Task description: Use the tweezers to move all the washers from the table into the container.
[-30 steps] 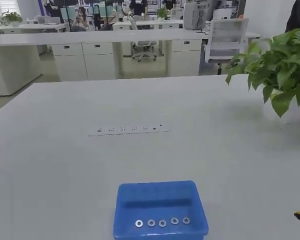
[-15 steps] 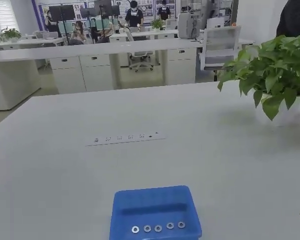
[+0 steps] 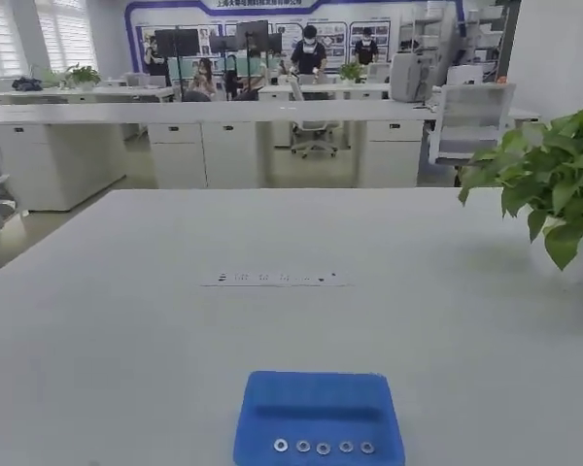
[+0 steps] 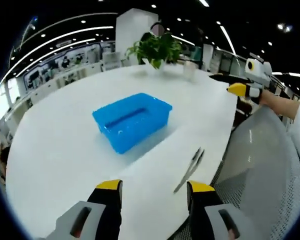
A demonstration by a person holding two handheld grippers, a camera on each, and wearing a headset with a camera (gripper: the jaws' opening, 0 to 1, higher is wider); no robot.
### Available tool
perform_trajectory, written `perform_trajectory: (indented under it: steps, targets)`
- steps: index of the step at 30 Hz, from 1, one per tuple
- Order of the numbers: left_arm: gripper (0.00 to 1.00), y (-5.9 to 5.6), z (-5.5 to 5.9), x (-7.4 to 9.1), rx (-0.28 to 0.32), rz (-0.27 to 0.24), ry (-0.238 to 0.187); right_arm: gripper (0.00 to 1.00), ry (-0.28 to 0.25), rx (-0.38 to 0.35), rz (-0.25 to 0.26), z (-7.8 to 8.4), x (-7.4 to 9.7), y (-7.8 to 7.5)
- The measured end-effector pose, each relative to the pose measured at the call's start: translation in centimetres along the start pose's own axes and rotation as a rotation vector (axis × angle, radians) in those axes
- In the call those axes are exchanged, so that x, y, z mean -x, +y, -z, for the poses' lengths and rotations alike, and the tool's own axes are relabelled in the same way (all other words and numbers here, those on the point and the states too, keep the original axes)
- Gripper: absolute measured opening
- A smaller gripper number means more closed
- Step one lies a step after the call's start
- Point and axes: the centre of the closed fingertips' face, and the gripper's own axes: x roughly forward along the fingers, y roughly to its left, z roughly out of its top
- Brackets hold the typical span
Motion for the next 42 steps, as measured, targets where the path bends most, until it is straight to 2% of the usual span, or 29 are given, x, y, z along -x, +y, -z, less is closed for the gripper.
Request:
perform_trajectory:
  steps: [1,3,4,5,8,10,11,13,16,19,22,24,27,30,36,38,40,42]
  targets:
    - [0.55,0.4,-0.7,0.7,0.026,-0.034,-0.047,0.98,-0.002,0.003,0.005,-0.1,0.0,-0.1]
    - [0.57,0.9,-1.6,1.4,0.063,-0.063,-0.119,0.99,0.0,0.01,0.011,-0.1,0.0,-0.2]
    - [0.6,1.1,-2.3,2.0,0.101,-0.081,-0.173,0.99,0.0,0.006,0.009,-0.1,0.0,-0.1]
    - [0.63,1.5,-2.6,2.4,0.116,-0.101,-0.203,0.99,0.0,-0.003,0.005,0.0,0.0,-0.1]
    - [0.79,2.0,-5.1,4.3,0.139,-0.169,-0.38,0.99,-0.007,-0.016,0.011,-0.1,0.1,-0.3]
    - [0.89,2.3,-6.3,5.4,0.152,-0.203,-0.478,0.99,-0.02,-0.031,0.026,-0.4,0.3,-0.6]
    - [0.91,2.4,-6.7,5.7,0.154,-0.213,-0.514,0.99,-0.027,-0.035,0.034,-0.5,0.4,-0.8]
    - [0.97,2.4,-7.2,6.3,0.143,-0.227,-0.576,0.99,-0.043,-0.041,0.048,-0.7,0.5,-1.1]
    - [0.98,3.2,-7.3,6.8,0.127,-0.28,-0.587,0.99,-0.061,-0.014,0.085,-1.2,0.8,-1.6]
    - [0.98,3.4,-8.6,8.1,0.139,-0.29,-0.699,0.99,-0.08,0.039,0.103,-1.7,0.9,-1.6]
    - [0.98,3.7,-9.2,9.1,0.164,-0.289,-0.774,0.99,-0.12,0.043,0.087,-2.6,0.7,-0.9]
    - [0.98,3.9,-9.1,9.1,0.163,-0.301,-0.772,0.99,-0.137,0.051,0.086,-2.9,0.7,-0.8]
    - [0.98,4.3,-8.8,9.1,0.166,-0.324,-0.763,0.99,-0.11,0.028,0.096,-2.3,0.5,-1.1]
    - [0.98,4.3,-8.6,8.6,0.166,-0.324,-0.74,0.99,-0.084,0.024,0.099,-1.8,0.3,-1.1]
    - [0.96,4.1,-8.2,7.9,0.153,-0.318,-0.694,0.97,-0.057,0.074,0.081,-1.0,0.2,-1.3]
    - [0.96,4.1,-8.2,8.2,0.155,-0.322,-0.698,0.97,-0.036,0.086,0.084,-0.6,0.2,-1.4]
    - [0.96,4.2,-8.4,8.3,0.163,-0.317,-0.711,0.97,-0.041,0.088,0.092,-0.8,0.3,-1.6]
    - [0.96,4.1,-8.3,8.3,0.169,-0.321,-0.705,0.96,-0.043,0.078,0.098,-0.7,0.4,-2.1]
